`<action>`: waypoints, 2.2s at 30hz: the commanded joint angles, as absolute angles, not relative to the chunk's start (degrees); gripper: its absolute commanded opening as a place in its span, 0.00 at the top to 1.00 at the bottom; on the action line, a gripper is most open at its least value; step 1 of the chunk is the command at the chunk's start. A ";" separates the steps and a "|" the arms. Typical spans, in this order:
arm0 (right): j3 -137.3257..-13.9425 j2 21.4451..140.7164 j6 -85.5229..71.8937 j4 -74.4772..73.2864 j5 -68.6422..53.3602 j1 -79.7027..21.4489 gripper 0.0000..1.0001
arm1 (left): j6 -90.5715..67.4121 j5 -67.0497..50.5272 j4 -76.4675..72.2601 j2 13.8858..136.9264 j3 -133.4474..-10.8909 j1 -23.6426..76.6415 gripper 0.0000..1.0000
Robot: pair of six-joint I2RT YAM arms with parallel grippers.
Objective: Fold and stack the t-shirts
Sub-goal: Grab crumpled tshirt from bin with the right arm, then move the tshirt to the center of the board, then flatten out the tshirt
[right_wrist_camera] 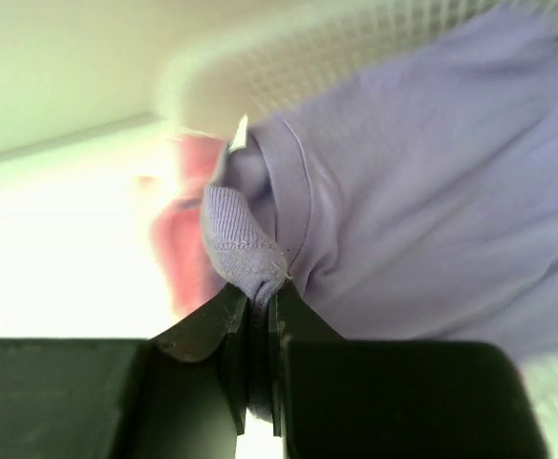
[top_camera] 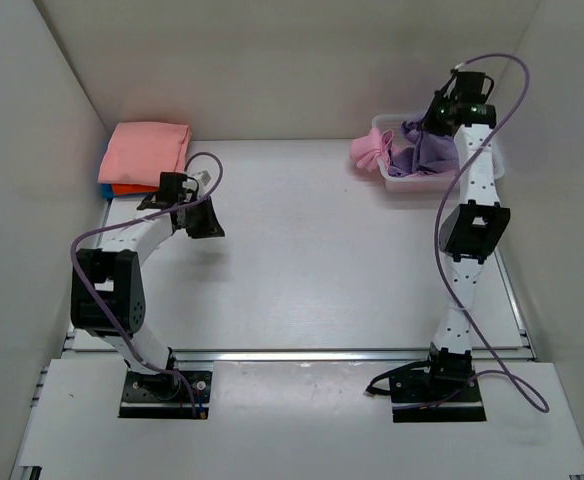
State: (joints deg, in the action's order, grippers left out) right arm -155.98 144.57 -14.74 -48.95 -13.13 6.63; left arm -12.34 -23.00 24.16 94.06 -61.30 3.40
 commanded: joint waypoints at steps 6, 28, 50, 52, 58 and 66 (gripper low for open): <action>-133.93 94.37 -10.29 -32.63 -6.96 -2.34 1.00 | -14.85 -24.51 20.58 80.01 -56.79 5.80 0.89; -103.97 94.71 -11.51 -29.26 -11.16 -28.99 1.00 | -17.66 -23.38 23.38 59.85 -51.69 4.74 0.83; -79.03 97.91 -15.55 -22.87 -12.20 -15.48 0.49 | -35.68 -22.16 3.08 80.32 -50.27 22.32 0.75; -77.27 98.78 -16.08 -20.14 -15.62 -14.07 0.49 | -35.33 -20.84 3.34 82.25 -53.16 22.41 0.69; -81.55 105.89 -16.09 -18.45 -19.07 -12.39 0.51 | -34.37 -19.07 4.57 89.64 -60.72 21.18 0.60; -88.76 117.58 -16.35 -16.52 -22.31 -10.02 0.54 | -35.85 -19.51 4.66 99.05 -68.19 24.52 0.58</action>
